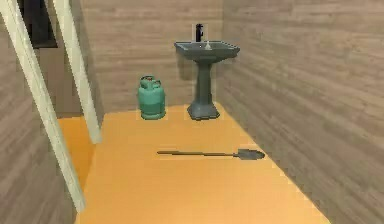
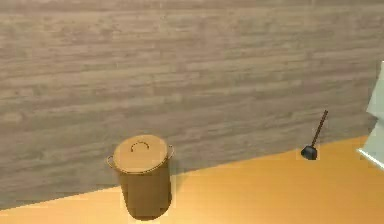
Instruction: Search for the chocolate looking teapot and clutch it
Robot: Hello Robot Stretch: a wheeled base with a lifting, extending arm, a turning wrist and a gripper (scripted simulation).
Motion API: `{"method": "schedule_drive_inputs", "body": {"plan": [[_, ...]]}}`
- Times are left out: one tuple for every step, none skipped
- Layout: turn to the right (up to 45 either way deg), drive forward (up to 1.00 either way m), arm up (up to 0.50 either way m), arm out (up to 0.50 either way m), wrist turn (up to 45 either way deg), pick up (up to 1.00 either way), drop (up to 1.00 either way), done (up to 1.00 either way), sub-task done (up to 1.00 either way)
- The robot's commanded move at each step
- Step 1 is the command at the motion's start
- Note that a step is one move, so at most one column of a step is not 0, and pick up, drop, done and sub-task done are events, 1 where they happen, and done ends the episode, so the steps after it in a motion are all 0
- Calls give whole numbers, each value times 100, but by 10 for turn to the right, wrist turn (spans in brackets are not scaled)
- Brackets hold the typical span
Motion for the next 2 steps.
{"method": "schedule_drive_inputs", "body": {"plan": [[-450, 0, 0, 0, 0, 0, 0, 0, 0], [-450, 0, 0, 0, 0, 0, 0, 0, 0]]}}
